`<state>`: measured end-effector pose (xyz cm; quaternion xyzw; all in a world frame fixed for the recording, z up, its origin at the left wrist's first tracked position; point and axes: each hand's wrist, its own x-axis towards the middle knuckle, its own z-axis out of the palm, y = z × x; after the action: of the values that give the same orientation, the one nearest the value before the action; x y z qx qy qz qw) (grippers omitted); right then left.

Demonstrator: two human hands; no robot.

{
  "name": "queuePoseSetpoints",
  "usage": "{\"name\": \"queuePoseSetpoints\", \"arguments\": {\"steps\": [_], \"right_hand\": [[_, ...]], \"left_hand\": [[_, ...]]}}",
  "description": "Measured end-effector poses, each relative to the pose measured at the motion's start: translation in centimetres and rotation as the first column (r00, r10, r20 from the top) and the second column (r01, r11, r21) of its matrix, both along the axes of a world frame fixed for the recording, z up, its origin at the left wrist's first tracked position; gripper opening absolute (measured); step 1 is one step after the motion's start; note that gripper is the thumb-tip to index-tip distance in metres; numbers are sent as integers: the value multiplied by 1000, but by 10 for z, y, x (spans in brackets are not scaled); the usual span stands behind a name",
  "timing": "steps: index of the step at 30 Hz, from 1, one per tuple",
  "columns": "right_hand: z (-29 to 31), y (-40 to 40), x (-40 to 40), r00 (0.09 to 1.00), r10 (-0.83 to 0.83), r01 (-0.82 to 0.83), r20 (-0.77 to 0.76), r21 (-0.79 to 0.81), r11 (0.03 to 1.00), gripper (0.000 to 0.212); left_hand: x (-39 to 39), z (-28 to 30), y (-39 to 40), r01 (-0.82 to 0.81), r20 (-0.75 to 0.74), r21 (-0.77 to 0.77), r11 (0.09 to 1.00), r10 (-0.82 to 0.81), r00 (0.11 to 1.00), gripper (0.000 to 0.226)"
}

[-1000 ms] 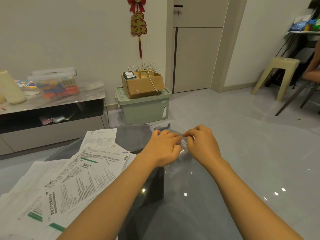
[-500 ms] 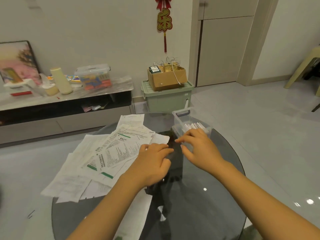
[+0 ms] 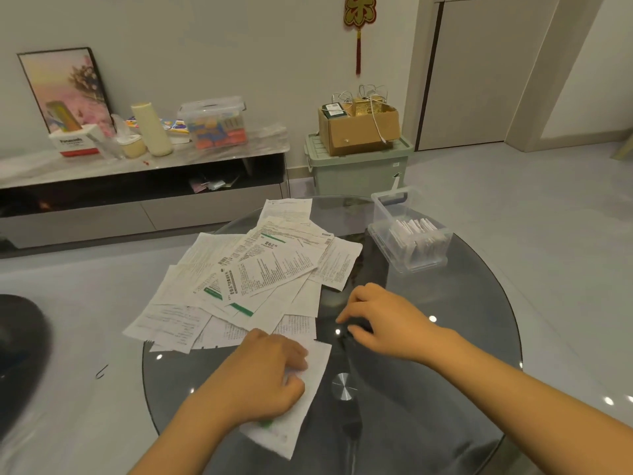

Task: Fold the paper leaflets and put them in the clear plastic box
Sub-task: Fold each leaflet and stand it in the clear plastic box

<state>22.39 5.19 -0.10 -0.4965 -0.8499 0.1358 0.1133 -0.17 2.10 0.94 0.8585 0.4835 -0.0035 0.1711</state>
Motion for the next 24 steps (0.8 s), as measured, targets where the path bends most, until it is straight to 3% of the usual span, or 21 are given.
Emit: {"name": "queuePoseSetpoints", "arguments": {"steps": [3,7,12,15,17,24], "right_hand": [[-1,3,-5,999,50,-49,18,-20,999,26],[-4,7,-14,994,105,-103,40,-45,994,30],[-7,2,-14,984,173,-165,42,-149,975,49],[-7,-1,-11,982,183,-170,47,-207,964,60],[-8,-2,-12,981,182,-168,63,-190,967,57],[-13,0,-22,997,83,-81,7,-166,983,23]], "left_hand": [[7,-7,4,73,-78,-62,995,-77,994,60],[15,-25,17,48,-128,-65,997,-56,990,70],[7,-20,22,36,22,-22,999,-35,999,74],[-3,-14,18,53,100,19,998,-55,993,57],[-5,-13,16,81,117,21,997,-83,990,46],[-1,-18,12,86,60,-43,995,-83,995,65]]}}
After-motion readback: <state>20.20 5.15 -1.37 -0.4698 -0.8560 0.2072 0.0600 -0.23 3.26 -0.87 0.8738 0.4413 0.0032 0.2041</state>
